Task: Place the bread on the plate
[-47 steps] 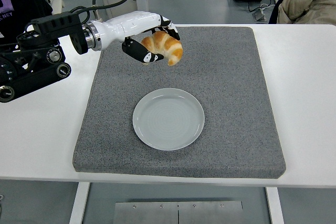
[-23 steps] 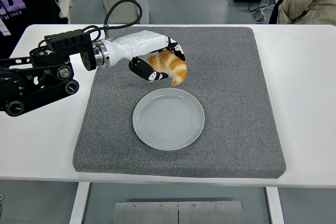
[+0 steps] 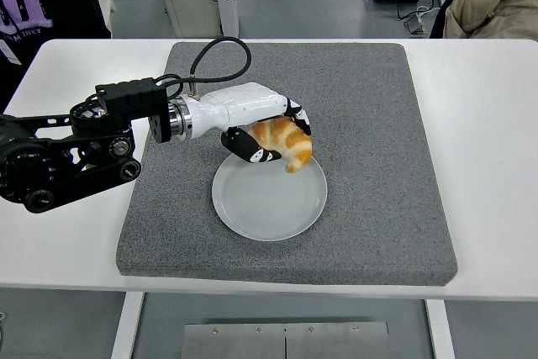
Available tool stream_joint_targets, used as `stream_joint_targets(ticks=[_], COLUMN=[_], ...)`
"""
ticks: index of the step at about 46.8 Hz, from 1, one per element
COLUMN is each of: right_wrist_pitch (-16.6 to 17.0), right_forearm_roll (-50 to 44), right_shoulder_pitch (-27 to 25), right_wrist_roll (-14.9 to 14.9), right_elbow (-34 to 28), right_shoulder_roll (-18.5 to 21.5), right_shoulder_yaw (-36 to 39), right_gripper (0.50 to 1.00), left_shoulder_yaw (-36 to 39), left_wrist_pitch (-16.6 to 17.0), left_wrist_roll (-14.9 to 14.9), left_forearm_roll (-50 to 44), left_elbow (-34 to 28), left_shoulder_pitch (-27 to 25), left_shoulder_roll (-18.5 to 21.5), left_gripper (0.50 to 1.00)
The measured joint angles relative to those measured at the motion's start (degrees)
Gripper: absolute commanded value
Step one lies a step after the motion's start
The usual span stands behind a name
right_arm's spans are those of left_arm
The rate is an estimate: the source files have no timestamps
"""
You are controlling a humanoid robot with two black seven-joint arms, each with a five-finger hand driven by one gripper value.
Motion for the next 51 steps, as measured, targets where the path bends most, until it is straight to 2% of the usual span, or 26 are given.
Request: stream_joint_targets(ticks=[8, 22, 51], right_wrist_pitch=[0.0, 0.0, 0.0], right_forearm_roll=[0.0, 0.0, 0.0], right_shoulder_pitch=[0.0, 0.0, 0.0], right_wrist_roll=[0.0, 0.0, 0.0], right_elbow=[0.0, 0.0, 0.0], right_shoulder_roll=[0.0, 0.0, 0.0], right_shoulder_yaw=[0.0, 0.0, 0.0], right_gripper=[1.000, 1.000, 1.000], left_shoulder_yaw=[0.4, 0.6, 0.7], left_wrist_pitch=[0.0, 0.3, 1.6], left_wrist_roll=[-1.0, -1.0, -1.0], left_forearm_roll=[0.9, 5.2, 9.9], left_elbow=[0.0, 0.2, 1.3], left_shoulder_pitch=[1.6, 4.6, 7.2], left_shoulder_roll=[-0.2, -0.1, -1.4], left_gripper=[0.593, 0.592, 0.593])
